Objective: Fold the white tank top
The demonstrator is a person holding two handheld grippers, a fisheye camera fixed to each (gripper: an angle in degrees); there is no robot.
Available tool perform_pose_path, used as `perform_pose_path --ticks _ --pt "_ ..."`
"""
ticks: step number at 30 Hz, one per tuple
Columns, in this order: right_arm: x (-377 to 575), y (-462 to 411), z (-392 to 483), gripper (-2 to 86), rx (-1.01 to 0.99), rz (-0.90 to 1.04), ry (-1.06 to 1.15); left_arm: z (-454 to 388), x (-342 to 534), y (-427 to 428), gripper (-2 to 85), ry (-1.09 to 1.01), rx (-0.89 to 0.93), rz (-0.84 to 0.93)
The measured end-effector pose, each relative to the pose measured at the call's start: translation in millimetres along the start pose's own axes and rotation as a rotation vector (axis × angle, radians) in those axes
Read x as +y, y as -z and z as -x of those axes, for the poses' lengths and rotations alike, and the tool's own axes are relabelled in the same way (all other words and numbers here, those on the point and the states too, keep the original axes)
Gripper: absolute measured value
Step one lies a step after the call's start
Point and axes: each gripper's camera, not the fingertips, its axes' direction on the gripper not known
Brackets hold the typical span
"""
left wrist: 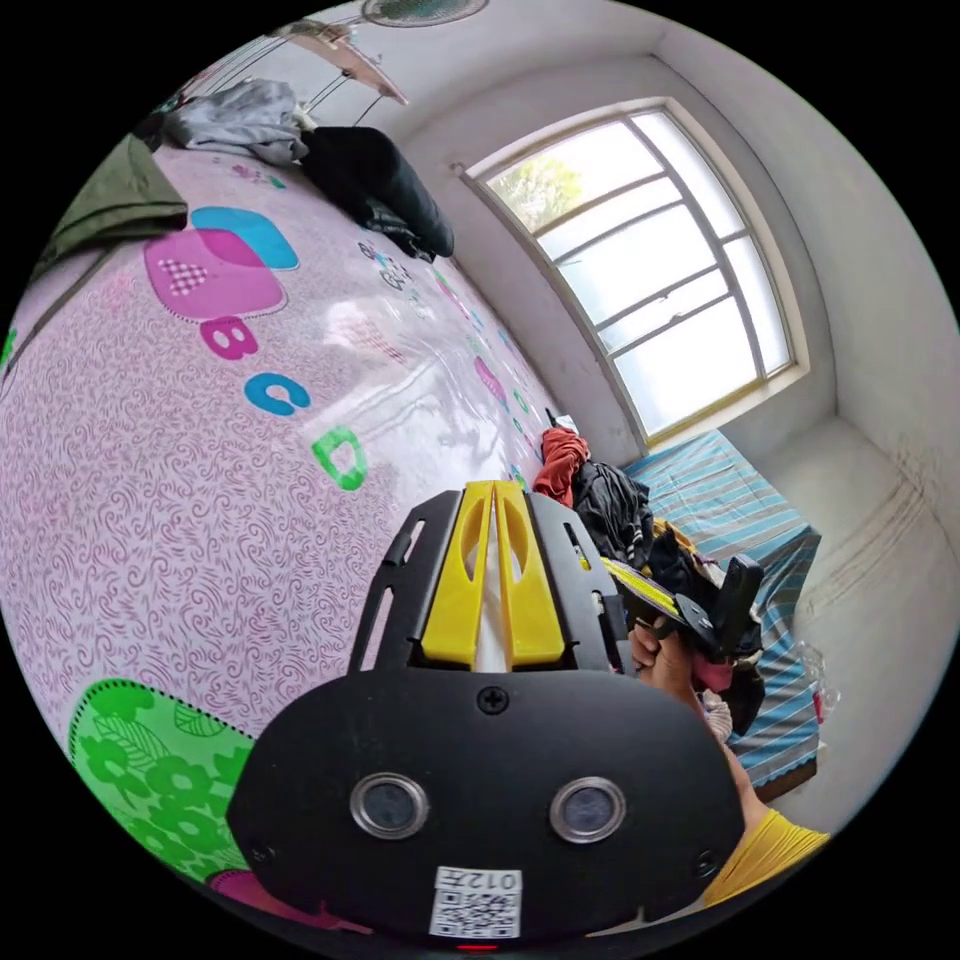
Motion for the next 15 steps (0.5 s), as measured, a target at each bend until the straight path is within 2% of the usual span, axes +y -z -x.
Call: perform_pose_path --ticks 7,11,15 --pt "-99.0 -51.6 24.0 4.5 -0.093 0.193 0.18 22.6 20.5 -1.7 0.4 0.06 0.022 -0.051" --pt "-127.2 -76.4 31.4 4.0 -0.031 0.376 0.256 28.0 26.9 -8.3 0.4 0.069 0.038 -0.043" --pt "-132.4 -75.7 23.9 1.4 -0.014 0.418 0.256 28.5 33.3 -14.2 0.4 0.065 0.037 -0.045"
